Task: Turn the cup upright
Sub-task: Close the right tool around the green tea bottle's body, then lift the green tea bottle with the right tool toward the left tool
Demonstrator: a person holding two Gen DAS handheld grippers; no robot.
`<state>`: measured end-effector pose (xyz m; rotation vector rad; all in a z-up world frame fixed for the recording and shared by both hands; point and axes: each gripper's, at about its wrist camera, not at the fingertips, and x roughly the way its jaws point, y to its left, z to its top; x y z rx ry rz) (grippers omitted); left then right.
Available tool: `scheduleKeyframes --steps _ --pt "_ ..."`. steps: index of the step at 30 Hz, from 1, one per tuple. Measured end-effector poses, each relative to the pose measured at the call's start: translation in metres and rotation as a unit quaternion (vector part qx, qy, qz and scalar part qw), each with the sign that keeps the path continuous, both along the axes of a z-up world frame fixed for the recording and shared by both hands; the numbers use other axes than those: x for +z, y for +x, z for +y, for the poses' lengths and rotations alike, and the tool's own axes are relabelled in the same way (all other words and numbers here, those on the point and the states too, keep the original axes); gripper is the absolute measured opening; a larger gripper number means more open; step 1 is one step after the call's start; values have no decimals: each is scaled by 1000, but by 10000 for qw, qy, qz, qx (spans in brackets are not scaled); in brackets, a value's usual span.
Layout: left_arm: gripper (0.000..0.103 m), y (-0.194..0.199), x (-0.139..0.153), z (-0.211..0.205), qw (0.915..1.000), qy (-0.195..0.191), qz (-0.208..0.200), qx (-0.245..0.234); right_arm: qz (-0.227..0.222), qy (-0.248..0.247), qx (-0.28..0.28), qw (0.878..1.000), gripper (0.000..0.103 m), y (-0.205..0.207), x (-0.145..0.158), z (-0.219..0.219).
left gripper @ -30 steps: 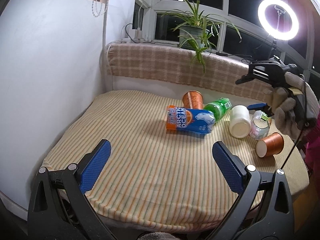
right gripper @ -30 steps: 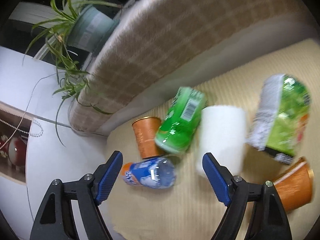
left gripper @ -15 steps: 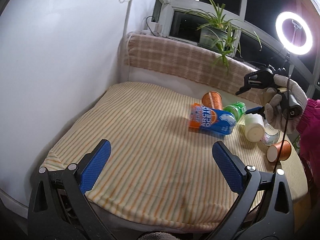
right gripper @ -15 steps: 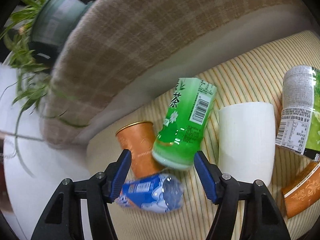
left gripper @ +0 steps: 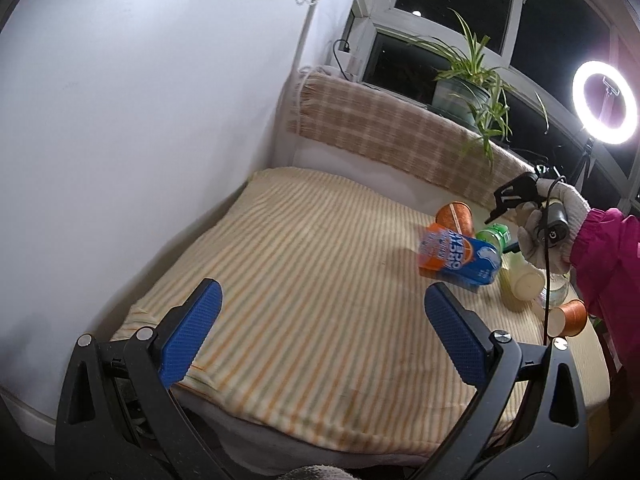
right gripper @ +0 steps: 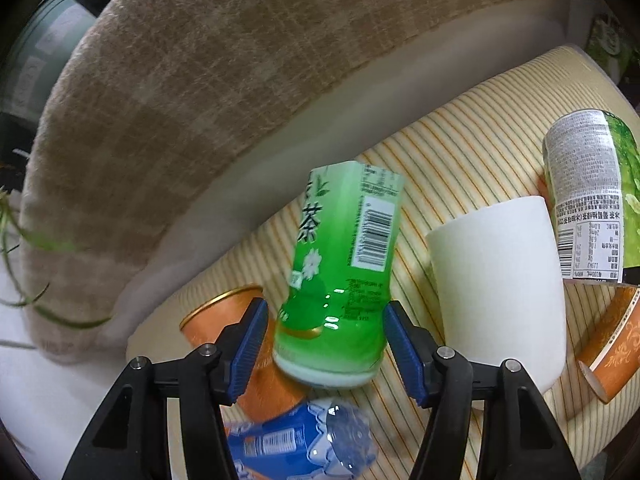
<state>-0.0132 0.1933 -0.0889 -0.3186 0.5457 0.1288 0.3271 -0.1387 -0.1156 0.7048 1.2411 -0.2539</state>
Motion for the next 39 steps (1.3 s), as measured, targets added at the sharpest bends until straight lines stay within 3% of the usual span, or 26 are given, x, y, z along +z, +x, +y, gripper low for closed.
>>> scheduleKeyframes --steps 6,17,31,39 --pt "103 -4 -5 17 9998 -116 -4 143 120 -200 -163 9996 64 17 -18 8" --pt "103 -6 -7 23 9997 -116 0 236 94 7 45 9999 62 41 -45 1" --pt "103 -8 5 0 9998 53 -71 161 -518 -253 671 9961 62 43 0 -12" --pt "103 -9 14 -27 9997 187 -132 7 -1049 -113 1678 9802 62 7 38 -30"
